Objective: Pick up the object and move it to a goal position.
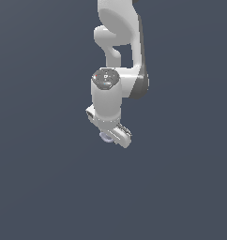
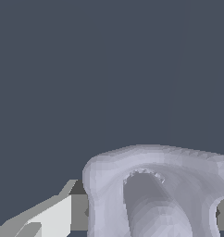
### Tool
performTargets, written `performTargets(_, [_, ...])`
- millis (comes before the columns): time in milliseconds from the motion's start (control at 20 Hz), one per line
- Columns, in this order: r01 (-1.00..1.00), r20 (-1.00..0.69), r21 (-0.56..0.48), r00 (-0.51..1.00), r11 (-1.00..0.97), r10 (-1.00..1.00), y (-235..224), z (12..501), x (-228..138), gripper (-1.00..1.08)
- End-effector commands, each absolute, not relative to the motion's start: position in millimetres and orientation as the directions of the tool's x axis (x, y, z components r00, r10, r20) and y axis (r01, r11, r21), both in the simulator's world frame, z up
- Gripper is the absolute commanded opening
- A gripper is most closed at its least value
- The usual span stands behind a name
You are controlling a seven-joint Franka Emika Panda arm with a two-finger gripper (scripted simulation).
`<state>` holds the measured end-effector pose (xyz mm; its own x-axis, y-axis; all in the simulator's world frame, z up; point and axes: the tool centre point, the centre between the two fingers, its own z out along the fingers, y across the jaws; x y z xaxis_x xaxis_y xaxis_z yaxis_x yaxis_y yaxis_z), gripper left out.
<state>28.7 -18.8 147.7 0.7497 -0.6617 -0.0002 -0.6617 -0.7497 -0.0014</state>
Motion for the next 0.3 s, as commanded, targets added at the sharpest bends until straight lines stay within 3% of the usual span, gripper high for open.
performTargets(0, [-0.662,-0.001,-0.001,0.750,-0.750,-0.662,-20.2,154.9,24.2,-1.00])
performTargets(250, [-0.662,0.000,0.000,0.750,-0.750,-0.662,-21.2,160.5,21.5,-1.00])
